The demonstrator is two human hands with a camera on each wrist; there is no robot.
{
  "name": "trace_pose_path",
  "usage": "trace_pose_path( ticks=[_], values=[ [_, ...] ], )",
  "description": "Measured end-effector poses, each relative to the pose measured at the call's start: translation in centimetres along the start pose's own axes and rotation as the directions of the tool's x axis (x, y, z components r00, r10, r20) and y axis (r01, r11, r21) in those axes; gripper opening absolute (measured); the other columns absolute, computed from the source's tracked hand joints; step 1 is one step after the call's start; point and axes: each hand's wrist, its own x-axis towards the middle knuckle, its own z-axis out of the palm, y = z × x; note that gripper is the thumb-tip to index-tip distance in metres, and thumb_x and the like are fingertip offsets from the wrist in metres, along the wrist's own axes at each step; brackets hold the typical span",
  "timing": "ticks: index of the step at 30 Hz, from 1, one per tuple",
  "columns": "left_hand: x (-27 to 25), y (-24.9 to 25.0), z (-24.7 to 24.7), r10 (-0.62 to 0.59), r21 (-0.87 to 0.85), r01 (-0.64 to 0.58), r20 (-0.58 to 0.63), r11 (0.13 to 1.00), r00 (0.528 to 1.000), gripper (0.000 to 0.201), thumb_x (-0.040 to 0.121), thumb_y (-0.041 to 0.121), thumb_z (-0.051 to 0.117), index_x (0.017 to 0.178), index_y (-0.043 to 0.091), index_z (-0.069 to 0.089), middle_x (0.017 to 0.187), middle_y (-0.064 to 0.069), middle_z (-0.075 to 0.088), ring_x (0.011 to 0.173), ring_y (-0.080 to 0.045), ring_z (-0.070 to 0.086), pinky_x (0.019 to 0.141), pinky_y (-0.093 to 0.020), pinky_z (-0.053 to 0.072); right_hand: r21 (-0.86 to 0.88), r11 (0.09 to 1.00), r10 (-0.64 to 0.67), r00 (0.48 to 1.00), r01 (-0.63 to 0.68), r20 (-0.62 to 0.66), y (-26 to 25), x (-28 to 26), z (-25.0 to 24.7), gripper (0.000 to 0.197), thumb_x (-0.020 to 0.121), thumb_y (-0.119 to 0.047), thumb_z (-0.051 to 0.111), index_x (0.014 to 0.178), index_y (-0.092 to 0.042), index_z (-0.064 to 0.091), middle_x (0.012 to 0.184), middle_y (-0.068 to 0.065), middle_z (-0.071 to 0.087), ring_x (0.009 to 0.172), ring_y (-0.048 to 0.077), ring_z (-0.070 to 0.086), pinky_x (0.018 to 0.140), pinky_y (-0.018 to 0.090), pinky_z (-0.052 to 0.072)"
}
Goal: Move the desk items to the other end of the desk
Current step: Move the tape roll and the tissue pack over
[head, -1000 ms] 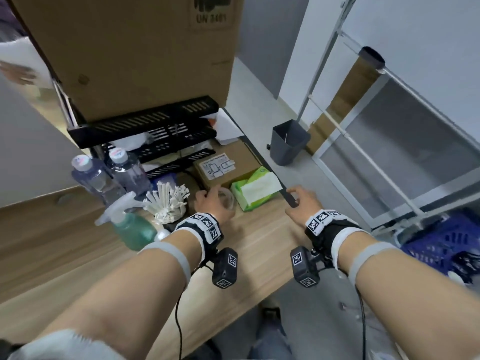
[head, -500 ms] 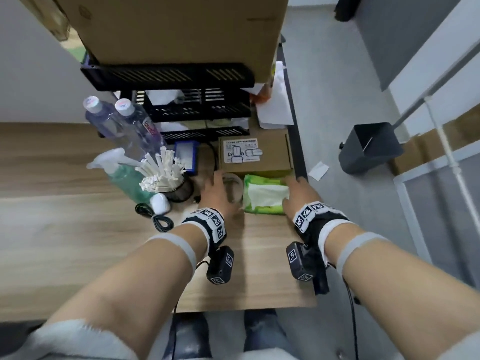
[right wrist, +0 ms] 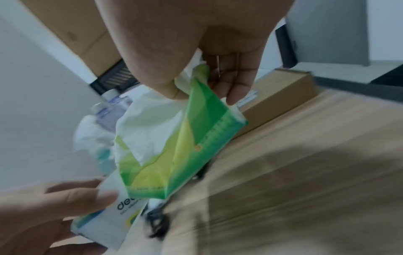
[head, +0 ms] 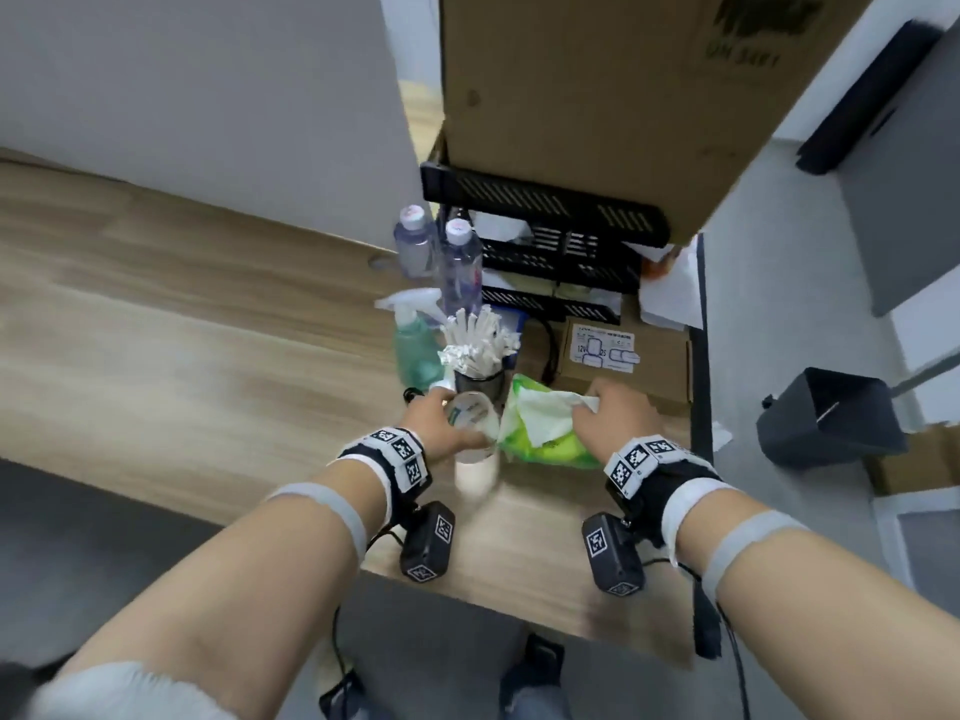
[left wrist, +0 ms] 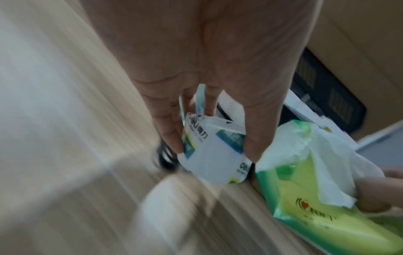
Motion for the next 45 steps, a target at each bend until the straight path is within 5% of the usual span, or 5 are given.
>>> trace_pose_path(
  ticks=[8, 12, 21, 33, 45],
  values=[
    [-5.0, -17.6, -19.3, -0.148, -0.219, 0.086, -0.284, 0.972, 0.947, 0.101, 0.051, 0.046, 0.090, 0.138, 0.014, 0.047, 0.125, -0.010, 0.061, 0.106, -0.029, 0.063, 0.088, -0.046, 0.058, 0.021, 0.947, -0.322, 0.947, 0.321, 0.026, -23.2, -4.2, 7.9, 0.016, 0.084, -0.030, 0.058, 0.082, -0.014, 0.053, 0.084, 0.011, 0.060, 0.089, 0.033, 0.061, 0.066, 0.031, 0.036],
    [-8.6, -26.8, -28.4, -0.196, -0.217, 0.117, -0.389, 0.969, 0.900, 0.103, 0.047, 0.054, 0.086, 0.136, 0.017, 0.049, 0.129, -0.009, 0.059, 0.109, -0.029, 0.062, 0.089, -0.044, 0.057, 0.032, 0.915, -0.404, 0.914, 0.403, 0.031, -34.5, -7.1, 12.4, 0.015, 0.084, -0.028, 0.061, 0.093, -0.015, 0.060, 0.101, 0.016, 0.069, 0.097, 0.035, 0.062, 0.071, 0.030, 0.038],
    [-14.0, -42.6, -42.2, -0.371, -0.356, 0.201, -0.514, 0.913, 0.773, 0.093, 0.066, 0.048, 0.085, 0.142, 0.016, 0.041, 0.140, -0.009, 0.048, 0.122, -0.027, 0.053, 0.102, -0.040, 0.047, 0.095, 0.858, -0.510, 0.858, 0.504, 0.052, -54.3, -10.5, 20.1, 0.011, 0.080, -0.020, 0.062, 0.080, -0.020, 0.051, 0.086, 0.010, 0.065, 0.087, 0.032, 0.061, 0.068, 0.027, 0.037],
    [-10.2, -57.0, -60.1, -0.499, -0.457, 0.253, -0.571, 0.853, 0.652, 0.108, 0.038, 0.066, 0.080, 0.132, 0.025, 0.046, 0.127, -0.004, 0.055, 0.110, -0.023, 0.060, 0.093, -0.044, 0.055, 0.204, 0.795, -0.603, 0.780, 0.571, 0.166, -79.0, -3.8, 32.7, 0.006, 0.080, -0.020, 0.060, 0.082, -0.017, 0.055, 0.090, 0.011, 0.067, 0.082, 0.029, 0.058, 0.066, 0.029, 0.039],
    [-2.2, -67.2, -81.0, -0.504, -0.493, 0.207, -0.605, 0.845, 0.616, 0.101, 0.040, 0.062, 0.081, 0.129, 0.029, 0.048, 0.125, -0.003, 0.053, 0.103, -0.021, 0.060, 0.086, -0.043, 0.058, 0.123, 0.792, -0.610, 0.765, 0.598, 0.205, -102.7, 2.0, 39.0, 0.005, 0.080, -0.017, 0.059, 0.080, -0.017, 0.054, 0.081, 0.006, 0.059, 0.078, 0.030, 0.055, 0.064, 0.029, 0.036]
  ],
)
